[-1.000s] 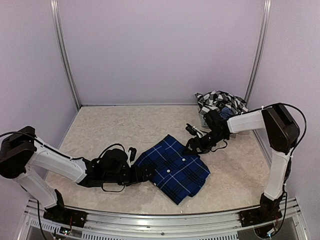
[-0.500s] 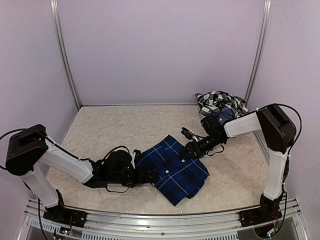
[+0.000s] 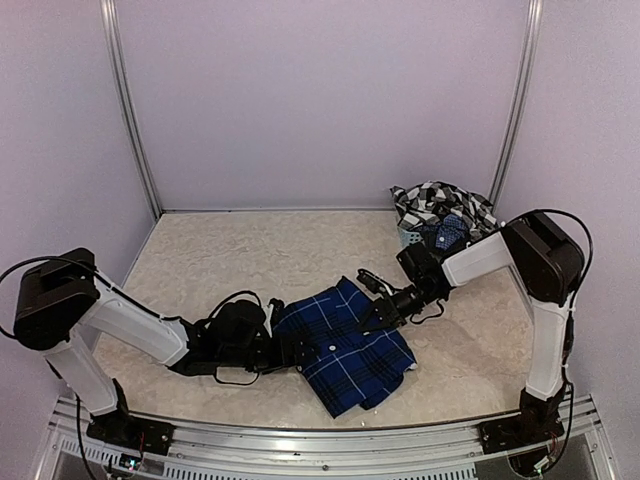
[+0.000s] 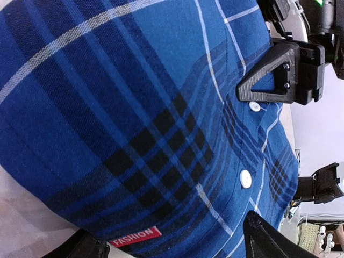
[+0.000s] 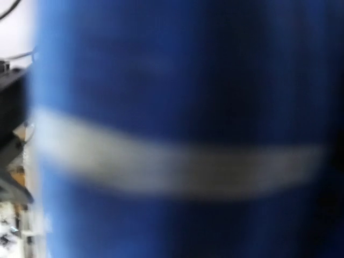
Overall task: Fold and stack the long sleeve shirts
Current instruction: Pick up the square-folded shirt from the center of the board, then turn over the square-folded shirt at the center of the board.
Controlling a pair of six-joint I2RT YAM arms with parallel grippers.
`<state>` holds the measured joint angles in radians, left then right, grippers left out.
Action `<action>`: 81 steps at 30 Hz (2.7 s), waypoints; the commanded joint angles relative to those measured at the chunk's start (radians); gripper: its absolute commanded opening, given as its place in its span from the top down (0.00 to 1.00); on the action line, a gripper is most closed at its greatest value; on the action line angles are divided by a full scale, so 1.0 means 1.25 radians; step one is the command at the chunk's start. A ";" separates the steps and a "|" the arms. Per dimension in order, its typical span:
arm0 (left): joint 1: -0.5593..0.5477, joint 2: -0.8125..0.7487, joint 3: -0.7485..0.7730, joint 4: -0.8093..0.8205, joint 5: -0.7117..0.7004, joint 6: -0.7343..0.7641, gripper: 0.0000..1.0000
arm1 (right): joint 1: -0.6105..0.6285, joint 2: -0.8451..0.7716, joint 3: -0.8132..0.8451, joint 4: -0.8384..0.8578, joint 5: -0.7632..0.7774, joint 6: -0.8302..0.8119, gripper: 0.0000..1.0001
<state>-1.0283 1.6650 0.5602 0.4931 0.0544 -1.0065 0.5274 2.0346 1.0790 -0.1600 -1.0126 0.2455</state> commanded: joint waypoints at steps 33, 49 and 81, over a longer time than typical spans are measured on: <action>0.160 -0.278 0.069 -0.385 -0.200 0.145 0.03 | 0.121 -0.166 0.488 -0.973 1.355 0.185 1.00; 0.191 -0.306 0.052 -0.419 -0.211 0.163 0.03 | 0.410 0.173 0.699 -0.973 1.229 0.250 0.75; 0.232 -0.384 0.004 -0.409 -0.219 0.180 0.02 | 0.554 -0.034 0.475 -0.746 1.048 0.247 0.26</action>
<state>-0.7464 1.2095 0.5766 -0.0235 -0.1959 -0.8024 1.2171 2.1368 1.7123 -1.2118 0.3454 0.5968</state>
